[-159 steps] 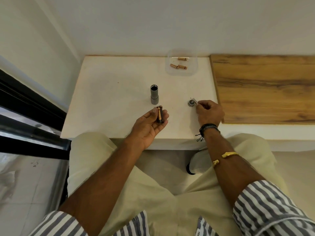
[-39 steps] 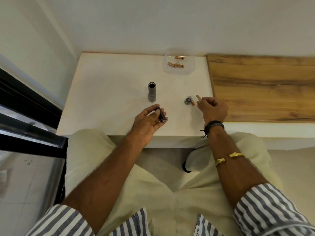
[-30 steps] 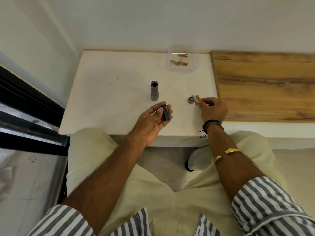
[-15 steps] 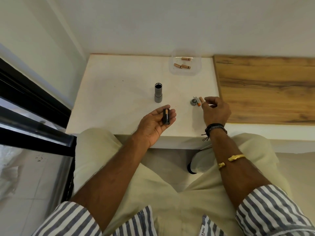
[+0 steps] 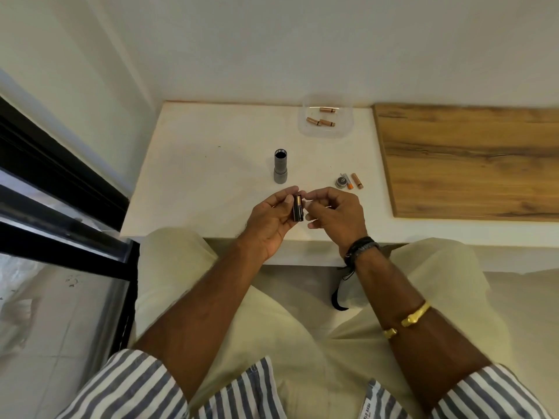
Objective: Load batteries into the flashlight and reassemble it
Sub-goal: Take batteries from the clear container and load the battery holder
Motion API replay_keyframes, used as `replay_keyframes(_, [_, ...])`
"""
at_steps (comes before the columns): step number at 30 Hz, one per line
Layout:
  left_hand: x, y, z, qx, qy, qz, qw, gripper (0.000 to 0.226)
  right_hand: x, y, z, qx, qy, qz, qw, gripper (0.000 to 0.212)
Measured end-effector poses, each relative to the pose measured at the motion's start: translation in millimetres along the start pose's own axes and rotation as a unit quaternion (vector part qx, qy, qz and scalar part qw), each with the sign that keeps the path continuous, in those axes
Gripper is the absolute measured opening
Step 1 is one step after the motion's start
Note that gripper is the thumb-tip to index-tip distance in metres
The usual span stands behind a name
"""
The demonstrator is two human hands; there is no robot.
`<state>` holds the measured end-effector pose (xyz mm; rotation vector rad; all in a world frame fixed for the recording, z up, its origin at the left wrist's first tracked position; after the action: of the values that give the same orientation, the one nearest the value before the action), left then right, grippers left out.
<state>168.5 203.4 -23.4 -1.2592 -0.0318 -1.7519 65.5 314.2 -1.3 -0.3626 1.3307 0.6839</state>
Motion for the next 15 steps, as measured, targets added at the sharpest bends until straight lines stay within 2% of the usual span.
replay_keyframes(6, [-3.4, 1.9, -0.9, 0.017, -0.034, -0.06, 0.997, 0.023, 3.8, -3.6, 0.3, -0.008, -0.093, -0.079, 0.992, 0.012])
replay_keyframes(11, [-3.6, 1.3, 0.3, -0.002, -0.047, -0.09, 0.995, 0.025, 4.4, -1.5, 0.7, -0.017, -0.149, -0.13, 0.98, 0.016])
replay_keyframes(15, [-1.0, -0.4, 1.3, -0.024, -0.067, -0.153, 0.986, 0.029, 5.1, 0.6, 1.4, -0.03, -0.19, -0.182, 0.964, 0.006])
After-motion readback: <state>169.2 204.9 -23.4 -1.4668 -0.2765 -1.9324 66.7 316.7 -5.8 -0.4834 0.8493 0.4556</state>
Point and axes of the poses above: each hand's wrist, its own z-axis away from the middle knuckle, its own y-axis out of the back of the hand, x = y × z, the point moved 2 cm from there along -z, towards the middle knuckle, and after that the axes turned 4 degrees about -z, right-handed, at the moved point
